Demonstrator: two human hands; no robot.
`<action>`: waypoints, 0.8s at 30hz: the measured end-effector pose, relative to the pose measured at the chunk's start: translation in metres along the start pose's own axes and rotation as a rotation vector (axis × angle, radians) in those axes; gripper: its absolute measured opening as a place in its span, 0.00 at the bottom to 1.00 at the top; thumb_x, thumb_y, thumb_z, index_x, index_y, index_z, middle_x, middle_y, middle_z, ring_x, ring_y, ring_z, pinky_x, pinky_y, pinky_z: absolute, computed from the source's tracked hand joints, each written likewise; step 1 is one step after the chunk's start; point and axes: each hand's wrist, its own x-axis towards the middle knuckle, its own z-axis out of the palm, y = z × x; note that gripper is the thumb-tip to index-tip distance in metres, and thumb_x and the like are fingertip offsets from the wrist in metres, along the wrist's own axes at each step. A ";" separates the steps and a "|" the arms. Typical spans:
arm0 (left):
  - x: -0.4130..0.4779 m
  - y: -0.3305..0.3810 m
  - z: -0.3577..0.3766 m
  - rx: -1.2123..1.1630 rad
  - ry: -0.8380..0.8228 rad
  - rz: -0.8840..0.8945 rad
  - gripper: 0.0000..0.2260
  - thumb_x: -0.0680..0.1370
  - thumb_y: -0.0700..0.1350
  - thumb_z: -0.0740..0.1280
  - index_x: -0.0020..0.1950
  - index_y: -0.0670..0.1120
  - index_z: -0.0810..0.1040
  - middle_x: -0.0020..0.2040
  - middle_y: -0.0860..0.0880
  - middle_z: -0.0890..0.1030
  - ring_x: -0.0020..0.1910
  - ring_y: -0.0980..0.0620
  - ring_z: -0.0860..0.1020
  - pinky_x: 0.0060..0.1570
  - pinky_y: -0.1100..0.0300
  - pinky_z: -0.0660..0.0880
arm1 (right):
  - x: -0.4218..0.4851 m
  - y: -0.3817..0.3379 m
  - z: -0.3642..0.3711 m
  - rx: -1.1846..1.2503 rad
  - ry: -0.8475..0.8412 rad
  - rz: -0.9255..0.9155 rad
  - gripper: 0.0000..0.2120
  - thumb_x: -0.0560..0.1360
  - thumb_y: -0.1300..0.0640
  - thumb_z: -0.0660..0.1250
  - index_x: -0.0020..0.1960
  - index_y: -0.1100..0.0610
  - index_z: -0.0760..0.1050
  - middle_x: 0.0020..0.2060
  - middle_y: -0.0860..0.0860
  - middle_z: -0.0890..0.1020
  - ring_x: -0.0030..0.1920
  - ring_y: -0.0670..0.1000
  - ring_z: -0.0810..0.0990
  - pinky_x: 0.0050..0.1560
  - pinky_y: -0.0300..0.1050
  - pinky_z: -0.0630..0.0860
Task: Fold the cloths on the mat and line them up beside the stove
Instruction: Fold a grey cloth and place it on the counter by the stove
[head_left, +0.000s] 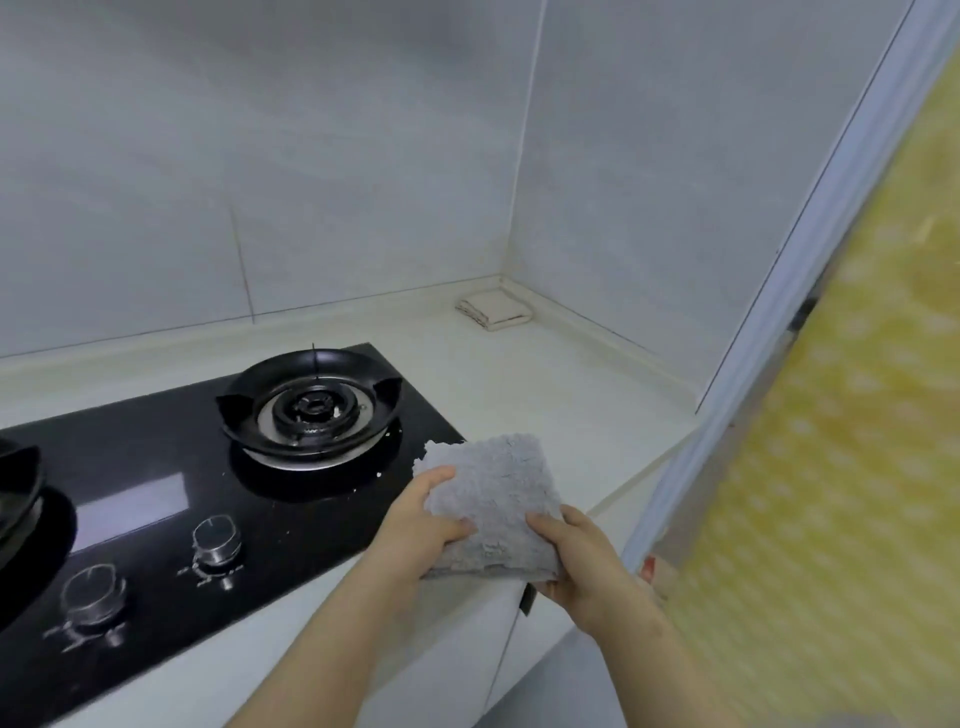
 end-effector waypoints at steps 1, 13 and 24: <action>0.023 0.010 0.004 0.010 0.006 0.014 0.22 0.74 0.33 0.67 0.61 0.56 0.72 0.52 0.50 0.76 0.45 0.51 0.78 0.41 0.63 0.77 | 0.020 -0.013 0.002 -0.001 0.002 -0.003 0.08 0.77 0.62 0.64 0.55 0.58 0.74 0.52 0.57 0.81 0.50 0.58 0.80 0.41 0.49 0.79; 0.217 0.045 0.033 -0.015 0.160 0.111 0.25 0.75 0.30 0.63 0.63 0.57 0.68 0.63 0.50 0.72 0.56 0.50 0.75 0.39 0.66 0.73 | 0.210 -0.103 0.008 -0.046 -0.048 -0.001 0.09 0.77 0.61 0.64 0.57 0.58 0.74 0.49 0.56 0.81 0.47 0.56 0.81 0.41 0.47 0.78; 0.345 0.034 0.059 -0.120 0.395 -0.017 0.27 0.75 0.28 0.58 0.67 0.54 0.65 0.62 0.46 0.74 0.51 0.49 0.78 0.38 0.61 0.75 | 0.364 -0.135 -0.004 -0.286 -0.244 0.057 0.09 0.75 0.64 0.62 0.52 0.53 0.72 0.45 0.51 0.79 0.42 0.49 0.77 0.42 0.41 0.71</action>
